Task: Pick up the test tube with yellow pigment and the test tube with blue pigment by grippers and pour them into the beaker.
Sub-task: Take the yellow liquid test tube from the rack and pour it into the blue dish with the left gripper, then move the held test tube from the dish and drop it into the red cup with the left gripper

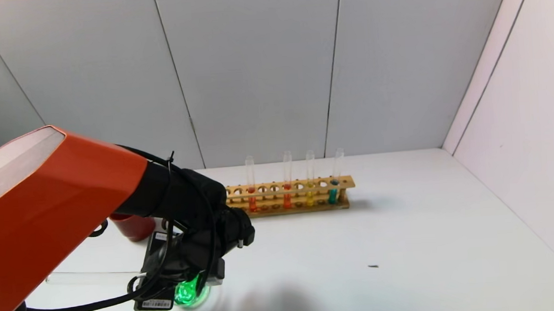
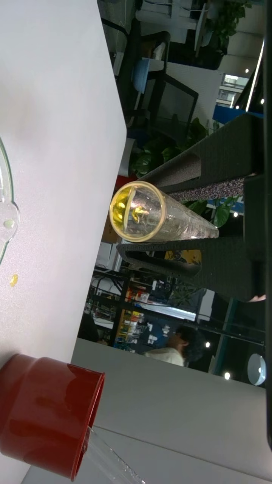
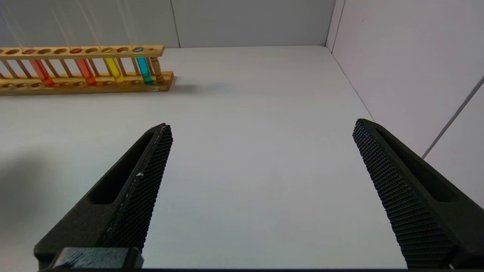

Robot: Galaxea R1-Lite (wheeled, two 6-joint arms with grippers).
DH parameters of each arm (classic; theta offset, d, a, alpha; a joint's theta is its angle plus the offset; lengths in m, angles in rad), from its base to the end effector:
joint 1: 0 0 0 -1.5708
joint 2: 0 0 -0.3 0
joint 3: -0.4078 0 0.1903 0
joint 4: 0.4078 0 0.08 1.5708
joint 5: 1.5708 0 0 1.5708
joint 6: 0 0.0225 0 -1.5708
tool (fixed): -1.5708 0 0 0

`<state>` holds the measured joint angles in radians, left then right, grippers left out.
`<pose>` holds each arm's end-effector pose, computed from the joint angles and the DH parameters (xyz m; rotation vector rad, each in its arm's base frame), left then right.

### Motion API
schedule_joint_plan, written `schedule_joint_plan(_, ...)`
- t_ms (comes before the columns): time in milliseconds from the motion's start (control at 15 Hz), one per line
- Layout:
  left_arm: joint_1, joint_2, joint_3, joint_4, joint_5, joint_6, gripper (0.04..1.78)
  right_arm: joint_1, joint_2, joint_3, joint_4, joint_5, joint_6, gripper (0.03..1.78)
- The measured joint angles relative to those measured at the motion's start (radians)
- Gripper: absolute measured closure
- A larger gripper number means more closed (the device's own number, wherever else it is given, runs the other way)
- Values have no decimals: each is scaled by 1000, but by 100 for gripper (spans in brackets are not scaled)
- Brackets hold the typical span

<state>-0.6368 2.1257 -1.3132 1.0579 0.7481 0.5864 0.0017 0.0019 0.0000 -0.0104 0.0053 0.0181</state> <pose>0.2539 -0.1688 0.0879 1.6629 1.5109 -0.3696 -0.0227 0.0001 0.0766 0.0181 -0.0084 0.0071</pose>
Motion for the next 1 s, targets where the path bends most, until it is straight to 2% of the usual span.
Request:
schedule_joint_plan(267, 17, -19, -69, -91, -6, -107, 150, 0, 0, 0, 0, 0, 0, 7)
schedule_joint_plan(467, 70, -71, -126, -111, -22, -279, 150, 0, 0, 0, 0, 0, 0, 7)
schedule_joint_plan(733, 131, -203, -151, -156, -38, -399, 150, 0, 0, 0, 0, 0, 0, 7)
schedule_joint_plan(1000, 173, -311, -164, -318, -47, -534, 150, 0, 0, 0, 0, 0, 0, 7)
